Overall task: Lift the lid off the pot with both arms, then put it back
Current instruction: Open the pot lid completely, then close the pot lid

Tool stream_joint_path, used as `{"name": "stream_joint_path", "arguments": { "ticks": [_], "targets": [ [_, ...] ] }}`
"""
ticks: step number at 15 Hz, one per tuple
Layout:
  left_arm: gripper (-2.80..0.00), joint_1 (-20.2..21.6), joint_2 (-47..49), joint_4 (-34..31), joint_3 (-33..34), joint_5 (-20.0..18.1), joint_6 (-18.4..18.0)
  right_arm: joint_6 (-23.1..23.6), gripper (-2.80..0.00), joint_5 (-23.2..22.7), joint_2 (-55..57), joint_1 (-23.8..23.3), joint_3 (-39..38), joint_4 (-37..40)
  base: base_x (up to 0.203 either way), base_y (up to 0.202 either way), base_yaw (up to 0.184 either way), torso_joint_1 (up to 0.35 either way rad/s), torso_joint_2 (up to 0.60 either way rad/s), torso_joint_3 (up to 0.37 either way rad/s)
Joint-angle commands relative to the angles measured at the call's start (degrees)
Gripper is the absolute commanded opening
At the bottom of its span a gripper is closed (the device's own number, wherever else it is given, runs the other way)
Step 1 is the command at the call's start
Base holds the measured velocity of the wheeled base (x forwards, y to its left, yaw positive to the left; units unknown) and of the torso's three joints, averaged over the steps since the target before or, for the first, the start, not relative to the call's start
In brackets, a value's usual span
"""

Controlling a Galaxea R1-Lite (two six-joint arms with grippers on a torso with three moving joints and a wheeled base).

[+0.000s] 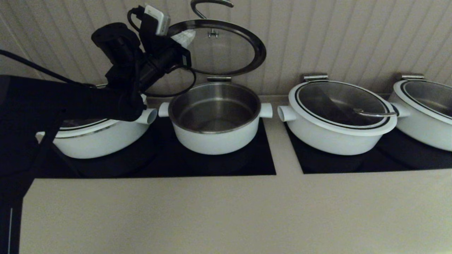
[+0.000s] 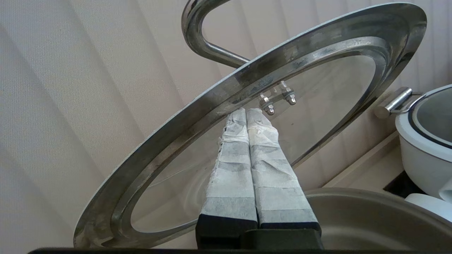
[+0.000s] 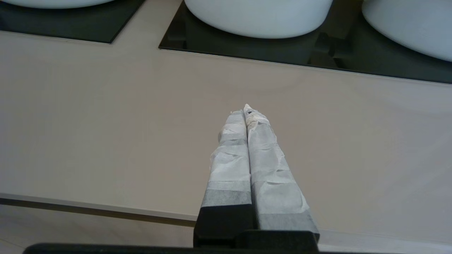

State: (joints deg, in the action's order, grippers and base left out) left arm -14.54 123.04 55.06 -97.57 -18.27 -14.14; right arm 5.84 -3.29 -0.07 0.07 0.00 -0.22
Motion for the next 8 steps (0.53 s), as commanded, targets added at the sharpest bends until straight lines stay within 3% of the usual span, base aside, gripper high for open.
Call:
{"name": "stream_joint_path", "arguments": {
  "ticks": [1, 8],
  "targets": [
    [-2.8, 0.04, -0.41, 0.39, 0.53, -0.08, -0.1, 0.05, -2.8, -0.05, 0.07, 0.01, 0.0, -0.04, 0.0, 0.0, 0.0, 0.0, 0.0, 0.0],
    [-2.8, 0.04, -4.74, 0.93, 8.03, -0.25, -0.23, 0.05, -2.8, -0.05, 0.07, 0.01, 0.0, -0.04, 0.0, 0.0, 0.0, 0.0, 0.0, 0.0]
  ]
}}
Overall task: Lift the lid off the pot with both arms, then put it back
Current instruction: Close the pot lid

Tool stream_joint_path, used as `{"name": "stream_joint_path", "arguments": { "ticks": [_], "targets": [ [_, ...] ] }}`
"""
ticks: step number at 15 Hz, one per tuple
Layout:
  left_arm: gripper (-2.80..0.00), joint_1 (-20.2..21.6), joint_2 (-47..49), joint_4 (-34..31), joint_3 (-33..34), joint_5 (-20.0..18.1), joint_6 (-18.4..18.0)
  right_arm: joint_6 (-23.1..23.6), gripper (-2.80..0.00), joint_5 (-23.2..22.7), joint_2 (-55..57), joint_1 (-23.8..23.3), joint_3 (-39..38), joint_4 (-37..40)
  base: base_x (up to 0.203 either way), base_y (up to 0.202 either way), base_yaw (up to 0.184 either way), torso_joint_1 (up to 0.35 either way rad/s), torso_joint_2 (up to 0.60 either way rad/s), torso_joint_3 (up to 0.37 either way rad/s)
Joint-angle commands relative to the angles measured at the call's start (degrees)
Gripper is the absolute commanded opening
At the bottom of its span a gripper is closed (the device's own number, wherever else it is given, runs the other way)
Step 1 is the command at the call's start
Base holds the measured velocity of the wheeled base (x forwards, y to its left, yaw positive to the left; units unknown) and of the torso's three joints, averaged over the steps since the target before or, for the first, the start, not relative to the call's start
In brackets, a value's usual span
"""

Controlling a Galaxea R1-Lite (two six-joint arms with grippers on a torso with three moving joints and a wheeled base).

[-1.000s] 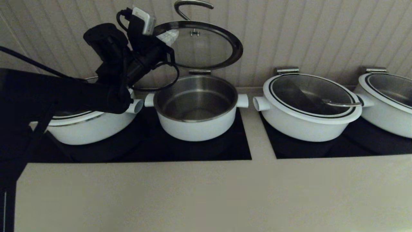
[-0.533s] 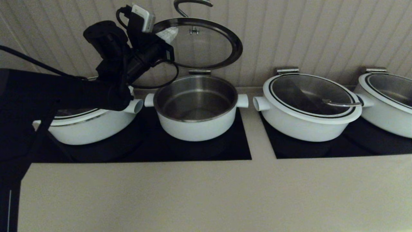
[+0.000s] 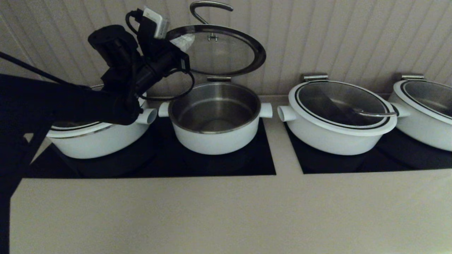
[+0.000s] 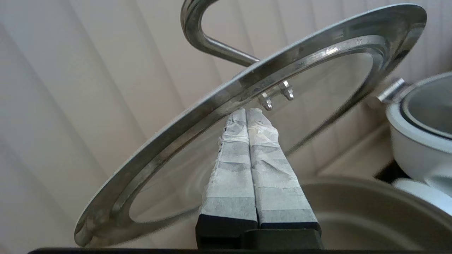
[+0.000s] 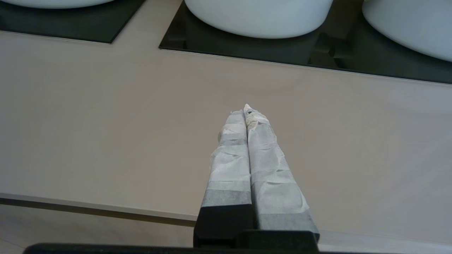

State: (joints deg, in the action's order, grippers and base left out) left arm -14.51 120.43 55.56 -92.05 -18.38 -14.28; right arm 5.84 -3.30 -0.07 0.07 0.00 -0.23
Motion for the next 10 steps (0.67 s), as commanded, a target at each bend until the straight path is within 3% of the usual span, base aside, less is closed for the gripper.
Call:
{"name": "stream_joint_path", "arguments": {
  "ticks": [1, 5, 10],
  "targets": [
    [-2.8, 0.01, -3.31, 0.51, 4.86, -0.16, -0.21, 0.05, -2.8, -0.04, 0.08, 0.01, 0.0, -0.04, 0.0, 0.0, 0.0, 0.0, 0.0, 0.0],
    [-2.8, 0.01, -8.8, 1.19, 13.58, -0.25, -0.31, 0.05, -2.8, -0.04, 0.07, 0.01, 0.0, -0.04, 0.0, 0.0, 0.0, 0.0, 0.0, 0.0],
    [-2.8, 0.01, -13.46, 1.22, 19.65, -0.25, -0.31, 0.05, -2.8, -0.04, 0.07, 0.01, 0.0, -0.04, 0.0, 0.0, 0.0, 0.0, 0.0, 0.0]
  ]
}}
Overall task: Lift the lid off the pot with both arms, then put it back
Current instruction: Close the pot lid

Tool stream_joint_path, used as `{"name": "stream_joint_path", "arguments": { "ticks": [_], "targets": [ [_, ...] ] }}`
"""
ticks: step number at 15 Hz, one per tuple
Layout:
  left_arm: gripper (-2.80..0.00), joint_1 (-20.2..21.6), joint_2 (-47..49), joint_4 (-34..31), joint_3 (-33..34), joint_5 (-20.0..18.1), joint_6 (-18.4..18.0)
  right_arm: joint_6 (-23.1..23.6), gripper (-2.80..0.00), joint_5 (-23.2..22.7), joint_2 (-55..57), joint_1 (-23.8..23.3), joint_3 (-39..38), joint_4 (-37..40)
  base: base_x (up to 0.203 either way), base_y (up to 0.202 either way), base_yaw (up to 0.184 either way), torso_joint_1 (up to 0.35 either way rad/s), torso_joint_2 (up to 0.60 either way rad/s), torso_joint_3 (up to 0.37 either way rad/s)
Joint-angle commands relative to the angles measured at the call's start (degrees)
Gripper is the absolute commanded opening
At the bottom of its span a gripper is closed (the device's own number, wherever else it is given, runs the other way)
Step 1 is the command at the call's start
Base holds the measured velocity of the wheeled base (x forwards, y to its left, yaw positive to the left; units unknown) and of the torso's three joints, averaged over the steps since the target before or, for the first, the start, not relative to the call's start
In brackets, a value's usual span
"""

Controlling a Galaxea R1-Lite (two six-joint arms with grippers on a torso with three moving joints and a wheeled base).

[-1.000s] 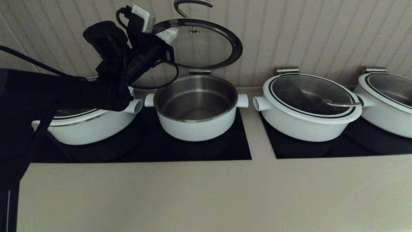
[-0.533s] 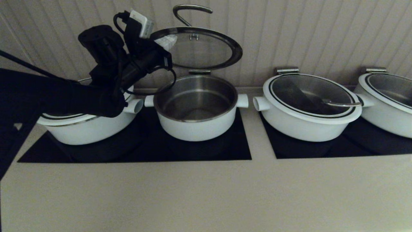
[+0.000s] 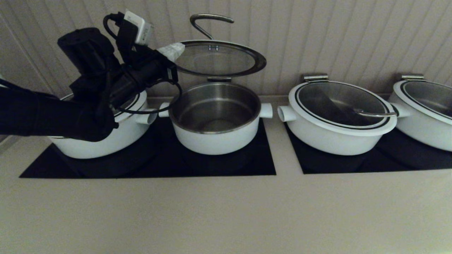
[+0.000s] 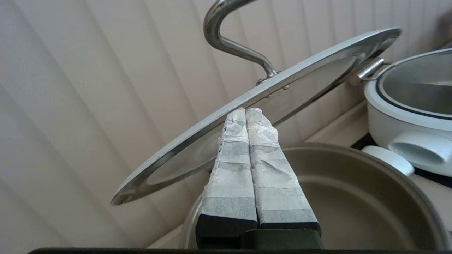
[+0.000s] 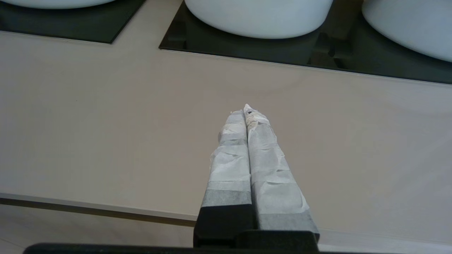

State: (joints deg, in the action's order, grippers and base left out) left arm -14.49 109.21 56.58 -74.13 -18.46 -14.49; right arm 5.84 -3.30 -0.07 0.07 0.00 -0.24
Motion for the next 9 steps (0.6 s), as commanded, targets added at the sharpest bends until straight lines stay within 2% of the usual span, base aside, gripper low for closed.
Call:
{"name": "stream_joint_path", "arguments": {
  "ticks": [1, 5, 9],
  "targets": [
    [-2.8, -0.01, -3.05, 0.2, 3.0, -0.18, -0.1, 0.05, -2.8, -0.04, 0.14, 0.01, 0.0, -0.02, 0.0, 0.0, 0.0, 0.0, 0.0, 0.0],
    [-2.8, 0.07, -5.77, -0.09, 5.51, -0.14, -0.1, 0.05, -2.8, -0.04, 0.07, 0.01, 0.0, -0.02, 0.0, 0.0, 0.0, 0.0, 0.0, 0.0],
    [-2.8, 2.54, -7.36, -1.98, 4.25, -0.18, -0.26, 0.05, -2.8, -0.04, 0.07, 0.01, 0.0, -0.02, 0.0, 0.0, 0.0, 0.0, 0.0, 0.0]
  ]
}}
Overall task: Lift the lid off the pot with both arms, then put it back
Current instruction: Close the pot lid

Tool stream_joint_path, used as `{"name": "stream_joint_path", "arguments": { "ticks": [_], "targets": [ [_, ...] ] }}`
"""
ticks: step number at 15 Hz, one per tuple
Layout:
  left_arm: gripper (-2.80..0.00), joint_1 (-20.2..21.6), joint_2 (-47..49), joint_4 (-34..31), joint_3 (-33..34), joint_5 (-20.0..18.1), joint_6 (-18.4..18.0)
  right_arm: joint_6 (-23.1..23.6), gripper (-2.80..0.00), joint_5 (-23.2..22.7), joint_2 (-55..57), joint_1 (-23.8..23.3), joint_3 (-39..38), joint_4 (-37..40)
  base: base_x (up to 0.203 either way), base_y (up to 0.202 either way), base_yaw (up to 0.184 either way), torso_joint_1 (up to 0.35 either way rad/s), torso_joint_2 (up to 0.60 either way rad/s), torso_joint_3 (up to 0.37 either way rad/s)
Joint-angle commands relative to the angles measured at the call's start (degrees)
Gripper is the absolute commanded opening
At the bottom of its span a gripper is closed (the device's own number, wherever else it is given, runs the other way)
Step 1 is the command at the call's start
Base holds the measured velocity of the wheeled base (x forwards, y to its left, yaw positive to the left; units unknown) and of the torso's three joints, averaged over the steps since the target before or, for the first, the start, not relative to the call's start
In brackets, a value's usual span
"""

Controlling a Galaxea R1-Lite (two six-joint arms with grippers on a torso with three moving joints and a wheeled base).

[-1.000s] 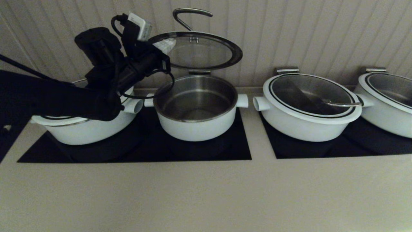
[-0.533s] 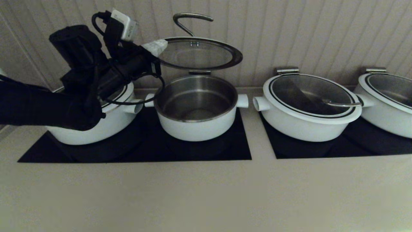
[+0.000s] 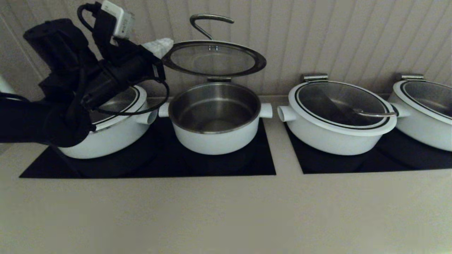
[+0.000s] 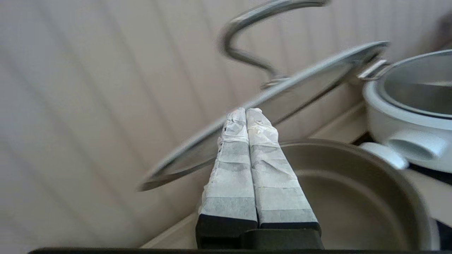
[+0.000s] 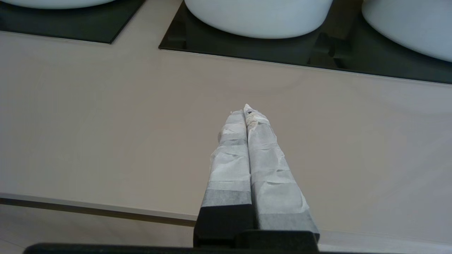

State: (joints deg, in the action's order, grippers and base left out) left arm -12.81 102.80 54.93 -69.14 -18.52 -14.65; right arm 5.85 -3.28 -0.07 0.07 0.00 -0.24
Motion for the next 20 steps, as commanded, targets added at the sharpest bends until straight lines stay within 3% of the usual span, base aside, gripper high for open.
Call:
{"name": "stream_joint_path", "arguments": {
  "ticks": [1, 7, 10, 12, 20],
  "targets": [
    [-2.8, 1.25, -1.03, -1.4, -2.16, -0.19, -0.22, 0.04, -2.8, -0.06, 0.07, 0.01, 0.0, -0.02, 0.0, 0.0, 0.0, 0.0, 0.0, 0.0],
    [-2.8, 2.91, 2.12, -10.68, -16.89, -1.83, -2.5, 0.04, -2.8, -0.06, 0.07, 0.01, 0.0, -0.02, 0.0, 0.0, 0.0, 0.0, 0.0, 0.0],
    [-2.8, 2.96, 5.13, -16.01, -23.1, -3.07, -5.91, 0.04, -2.8, -0.06, 0.07, 0.01, 0.0, -0.02, 0.0, 0.0, 0.0, 0.0, 0.0, 0.0],
    [-2.8, 3.69, 6.21, -16.58, -23.58, -6.69, -7.9, 0.04, -2.8, -0.06, 0.07, 0.01, 0.0, -0.02, 0.0, 0.0, 0.0, 0.0, 0.0, 0.0],
    [-2.8, 5.07, 8.99, -16.6, -23.68, -7.59, -9.34, 0.04, -2.8, -0.06, 0.07, 0.01, 0.0, -0.02, 0.0, 0.0, 0.0, 0.0, 0.0, 0.0]
  ]
}}
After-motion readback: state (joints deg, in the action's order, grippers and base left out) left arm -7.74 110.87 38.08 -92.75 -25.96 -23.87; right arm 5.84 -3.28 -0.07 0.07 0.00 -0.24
